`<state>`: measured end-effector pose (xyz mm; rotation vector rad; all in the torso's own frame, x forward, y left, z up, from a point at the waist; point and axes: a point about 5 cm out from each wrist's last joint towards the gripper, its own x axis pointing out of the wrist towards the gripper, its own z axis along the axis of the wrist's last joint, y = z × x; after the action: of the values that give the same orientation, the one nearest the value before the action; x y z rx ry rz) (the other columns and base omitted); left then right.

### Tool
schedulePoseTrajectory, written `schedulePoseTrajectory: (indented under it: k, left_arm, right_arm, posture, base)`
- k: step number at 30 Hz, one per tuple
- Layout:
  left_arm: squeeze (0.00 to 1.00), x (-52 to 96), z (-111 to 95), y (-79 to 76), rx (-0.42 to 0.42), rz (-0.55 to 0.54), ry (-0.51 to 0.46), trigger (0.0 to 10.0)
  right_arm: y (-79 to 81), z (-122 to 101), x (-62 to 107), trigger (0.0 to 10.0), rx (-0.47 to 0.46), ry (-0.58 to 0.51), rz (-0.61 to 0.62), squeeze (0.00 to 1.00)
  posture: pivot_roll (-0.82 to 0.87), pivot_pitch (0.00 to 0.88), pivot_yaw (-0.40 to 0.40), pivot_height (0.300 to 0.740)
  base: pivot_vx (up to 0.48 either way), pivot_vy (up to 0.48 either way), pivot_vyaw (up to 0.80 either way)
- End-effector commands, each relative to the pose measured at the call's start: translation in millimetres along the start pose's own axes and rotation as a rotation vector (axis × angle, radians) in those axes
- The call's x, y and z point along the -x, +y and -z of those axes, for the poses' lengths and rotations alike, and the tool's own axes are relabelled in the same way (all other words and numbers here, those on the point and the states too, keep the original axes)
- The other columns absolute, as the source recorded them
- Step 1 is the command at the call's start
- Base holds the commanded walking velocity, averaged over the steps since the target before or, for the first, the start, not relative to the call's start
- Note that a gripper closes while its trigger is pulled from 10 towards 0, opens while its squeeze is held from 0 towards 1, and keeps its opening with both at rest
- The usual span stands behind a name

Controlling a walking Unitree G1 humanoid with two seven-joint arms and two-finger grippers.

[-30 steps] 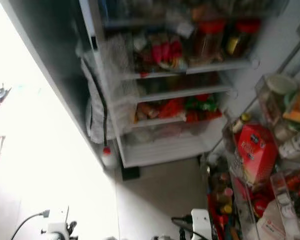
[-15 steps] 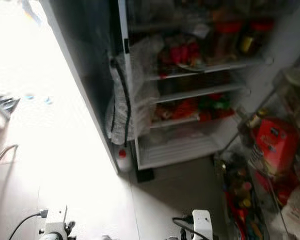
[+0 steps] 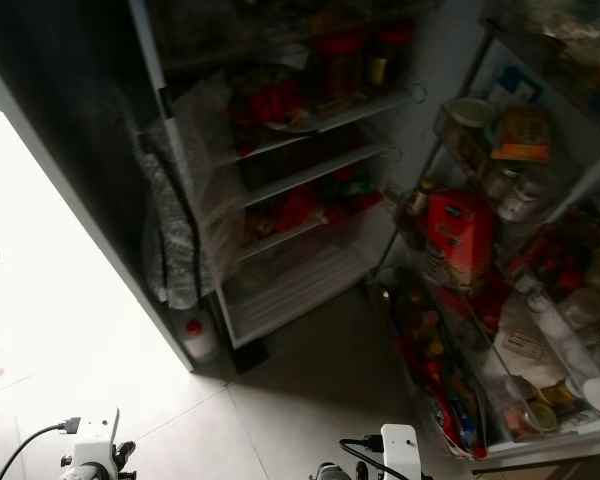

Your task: Restocking fridge

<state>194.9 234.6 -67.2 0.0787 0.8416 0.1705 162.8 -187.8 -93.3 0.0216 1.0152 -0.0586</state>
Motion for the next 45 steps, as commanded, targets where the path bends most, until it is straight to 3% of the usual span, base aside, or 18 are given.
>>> schedulePoseTrajectory:
  k: [1, 14, 21, 45]
  left_arm:
    - [0.0, 3.3, 15, -0.5, -0.001, 0.004, 0.051, 10.0]
    - [0.0, 6.3, 25, 2.4, -0.009, 0.003, 0.072, 10.0]
    - [0.0, 5.5, 22, 2.2, -0.008, 0.0, 0.071, 10.0]
    - [0.0, 3.5, 17, -9.0, -0.023, 0.016, 0.055, 10.0]
  right_arm:
    - [-1.6, 9, 1.4, 10.0, 0.005, 0.033, 0.01, 0.0]
    - [-1.4, 11, 1.7, 10.0, 0.004, 0.034, 0.016, 0.0]
    - [-1.3, 10, 1.6, 10.0, -0.002, 0.032, 0.028, 0.0]
    - [-3.8, 6, 1.2, 10.0, -0.005, 0.016, 0.065, 0.0]
  posture:
    - [-0.07, 0.119, -0.004, 0.74]
    - [-0.07, 0.115, -0.002, 0.74]
    - [-0.07, 0.123, 0.0, 0.74]
    - [-0.09, 0.16, -0.004, 0.74]
  base:
    - [0.0, 0.48, -0.8]
    - [0.0, 0.166, -0.79]
    - [0.0, 0.202, 0.0]
    - [0.0, 0.0, -0.74]
